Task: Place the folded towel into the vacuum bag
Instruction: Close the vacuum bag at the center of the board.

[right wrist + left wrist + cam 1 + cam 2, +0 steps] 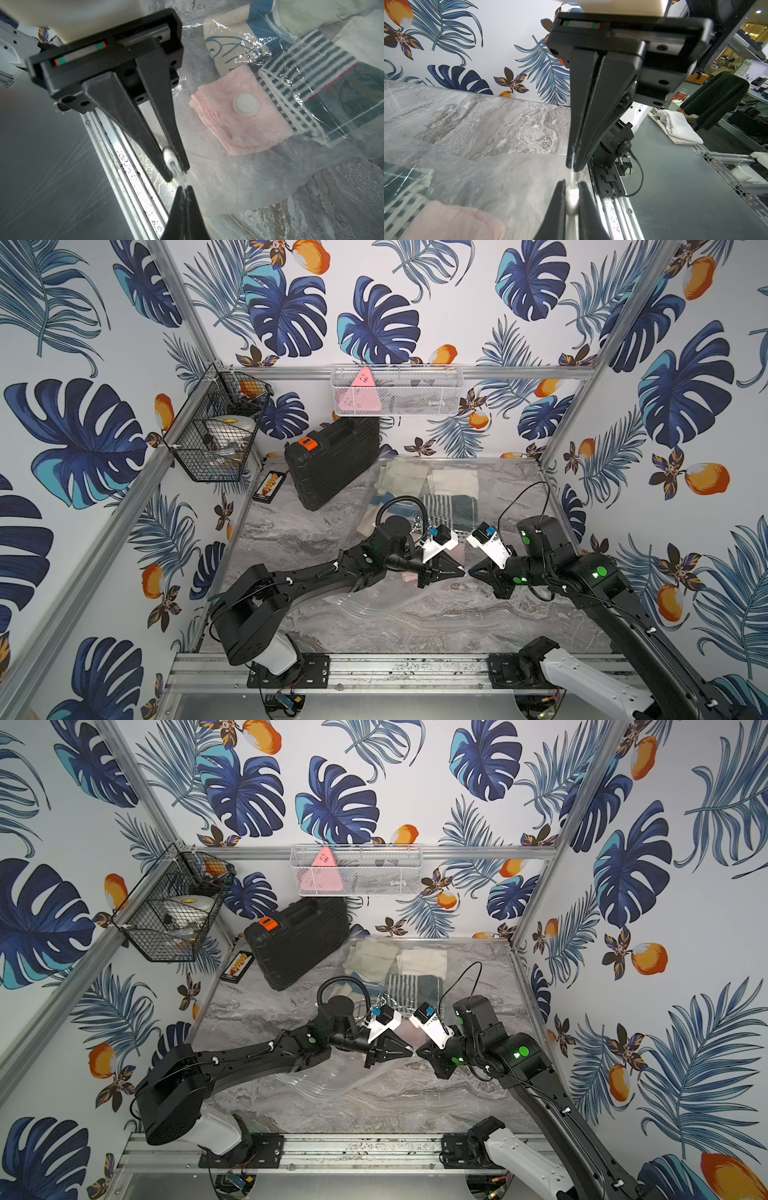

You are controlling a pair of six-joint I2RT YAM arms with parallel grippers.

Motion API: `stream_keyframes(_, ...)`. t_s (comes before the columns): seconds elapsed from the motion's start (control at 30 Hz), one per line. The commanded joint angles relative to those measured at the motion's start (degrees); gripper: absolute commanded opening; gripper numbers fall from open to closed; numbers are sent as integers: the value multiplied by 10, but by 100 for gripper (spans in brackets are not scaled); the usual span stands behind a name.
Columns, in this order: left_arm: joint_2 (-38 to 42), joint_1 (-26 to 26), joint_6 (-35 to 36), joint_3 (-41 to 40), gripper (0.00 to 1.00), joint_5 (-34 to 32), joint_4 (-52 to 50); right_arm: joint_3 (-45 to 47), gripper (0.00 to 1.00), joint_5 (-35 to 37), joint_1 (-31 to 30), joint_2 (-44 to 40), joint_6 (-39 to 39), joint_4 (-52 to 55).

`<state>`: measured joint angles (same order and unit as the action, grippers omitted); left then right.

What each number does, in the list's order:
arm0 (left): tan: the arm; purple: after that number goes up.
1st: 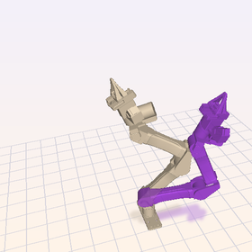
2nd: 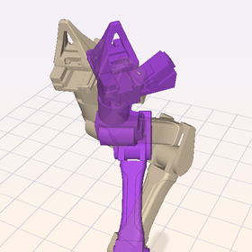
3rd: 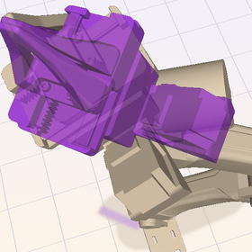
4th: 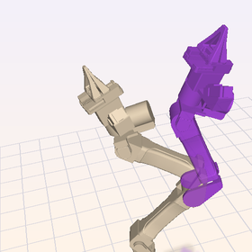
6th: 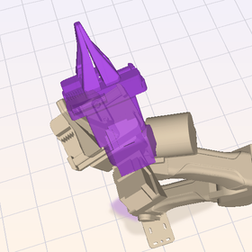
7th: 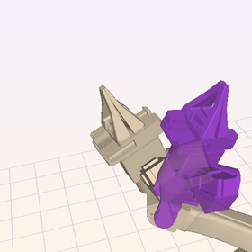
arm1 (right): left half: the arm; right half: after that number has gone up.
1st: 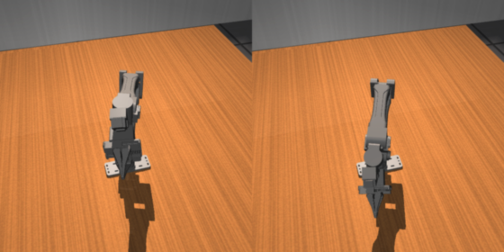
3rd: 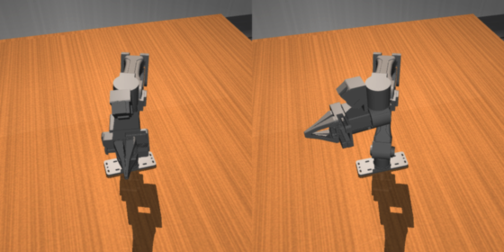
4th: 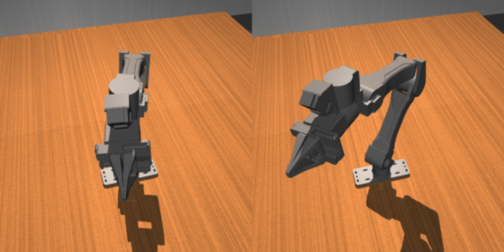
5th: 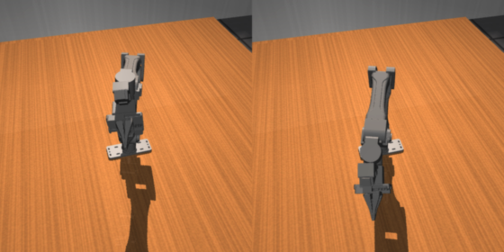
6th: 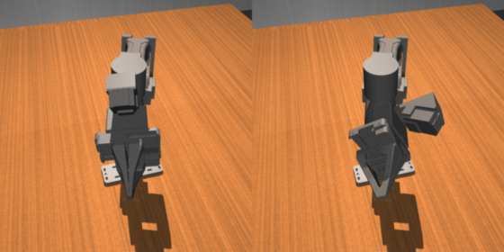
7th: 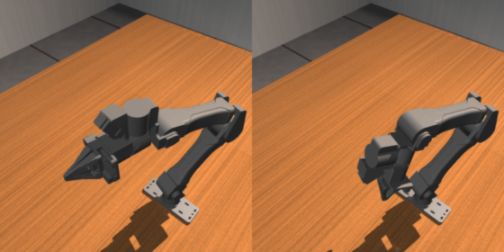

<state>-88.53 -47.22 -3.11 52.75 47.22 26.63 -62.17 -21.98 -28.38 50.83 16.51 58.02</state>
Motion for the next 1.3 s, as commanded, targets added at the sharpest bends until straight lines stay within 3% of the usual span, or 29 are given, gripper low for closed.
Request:
stream_keyframes(0.0, -5, -2, -35, -12, 2, 7, -4, -3, 0, -25, 3, 10, -5, -37)
stream_keyframes(0.4, -17, -19, -66, -2, 0, 5, 41, 29, 14, -51, 0, 39, -30, -75)
stream_keyframes(0.43, -17, -19, -63, -1, 0, 5, 40, 32, 13, -54, 0, 40, -31, -77)
stream_keyframes(0.5, -16, -19, -60, 0, 0, 3, 34, 36, 1, -59, 0, 40, -31, -79)
stream_keyframes(0.6, -14, -19, -56, 1, 0, -2, 17, 31, 0, -61, 1, 25, -35, -83)
stream_keyframes(0.9, 15, -47, 13, 8, 0, -41, -127, -19, 0, -94, 60, -9, -52, -92)
stream_keyframes(1.03, 32, -48, 35, 5, 0, -64, -162, -26, 0, -94, 61, -6, -50, -86)
stream_keyframes(1.27, 30, -47, 113, 67, 0, -126, -335, -64, 0, -77, 61, -6, -50, -77)
